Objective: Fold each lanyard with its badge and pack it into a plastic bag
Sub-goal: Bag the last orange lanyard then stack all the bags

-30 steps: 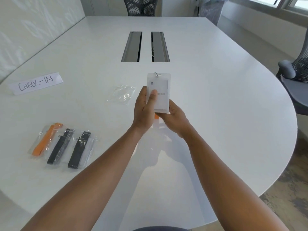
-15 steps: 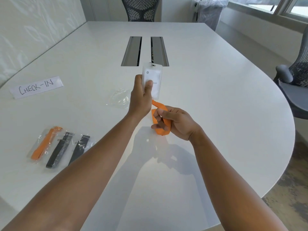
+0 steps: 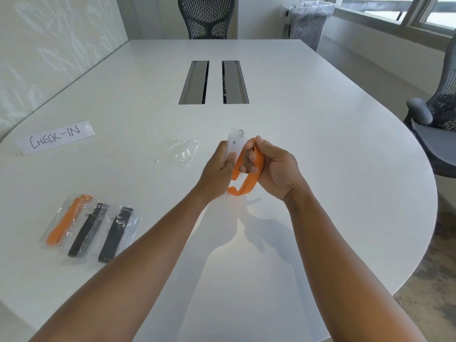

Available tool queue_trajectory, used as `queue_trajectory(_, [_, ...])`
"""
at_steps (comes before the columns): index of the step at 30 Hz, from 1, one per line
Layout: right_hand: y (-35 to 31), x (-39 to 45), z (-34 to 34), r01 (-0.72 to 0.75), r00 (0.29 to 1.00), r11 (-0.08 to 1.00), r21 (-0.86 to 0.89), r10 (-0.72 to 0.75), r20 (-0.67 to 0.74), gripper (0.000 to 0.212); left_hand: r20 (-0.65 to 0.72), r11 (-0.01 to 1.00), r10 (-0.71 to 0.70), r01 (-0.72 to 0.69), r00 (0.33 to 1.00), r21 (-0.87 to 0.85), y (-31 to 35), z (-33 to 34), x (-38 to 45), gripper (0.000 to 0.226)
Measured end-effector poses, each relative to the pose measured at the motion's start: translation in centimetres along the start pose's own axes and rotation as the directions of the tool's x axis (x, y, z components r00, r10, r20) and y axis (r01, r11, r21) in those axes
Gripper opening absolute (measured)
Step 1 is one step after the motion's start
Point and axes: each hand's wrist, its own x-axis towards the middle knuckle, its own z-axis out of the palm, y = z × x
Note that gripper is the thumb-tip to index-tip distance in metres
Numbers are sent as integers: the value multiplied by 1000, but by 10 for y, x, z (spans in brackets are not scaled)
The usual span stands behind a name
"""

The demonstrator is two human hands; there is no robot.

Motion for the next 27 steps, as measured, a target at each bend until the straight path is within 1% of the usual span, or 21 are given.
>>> queue_trajectory(3, [-9,2,-6,88,993,994,62,-83,-84,32,106,999,-36,31,994,42,-6,-2,-2,14])
queue_trajectory(7, [-20,2,-14,132,966,991,37,-121,-228,30,162,996,-78,71,984,46,-16,-6,-7,16])
queue_trajectory(11, [-17,2,-23,126,932,992,-4,-120,-343,31,262,993,-101,111,960,-26,-19,-15,-9,21])
queue_trajectory(13, [-10,2,-29,100,914,994,-35,-106,-392,32,309,989,-103,131,946,-72,-17,-20,-11,23])
queue_trajectory(15, [-2,1,-33,59,899,996,-65,-81,-431,33,324,978,-109,160,940,-134,-13,-22,-11,30])
queue_trajectory(16, [2,1,-34,25,895,995,-91,-63,-442,33,315,971,-113,172,942,-167,-9,-22,-11,32])
queue_trajectory(19, [13,-2,-26,-80,890,981,-178,-10,-456,32,271,925,-115,203,956,-321,-2,-20,-9,28])
queue_trajectory(21, [19,-4,-20,-132,883,968,-214,16,-469,31,263,879,-114,221,958,-423,-2,-17,-7,33])
queue_trajectory(24, [30,-3,-18,-190,903,943,-273,59,-425,30,269,810,-101,236,958,-537,-2,-13,-5,42])
queue_trajectory(27, [36,-3,-19,-231,926,897,-376,84,-369,30,215,754,-128,236,968,-614,1,-11,-2,44])
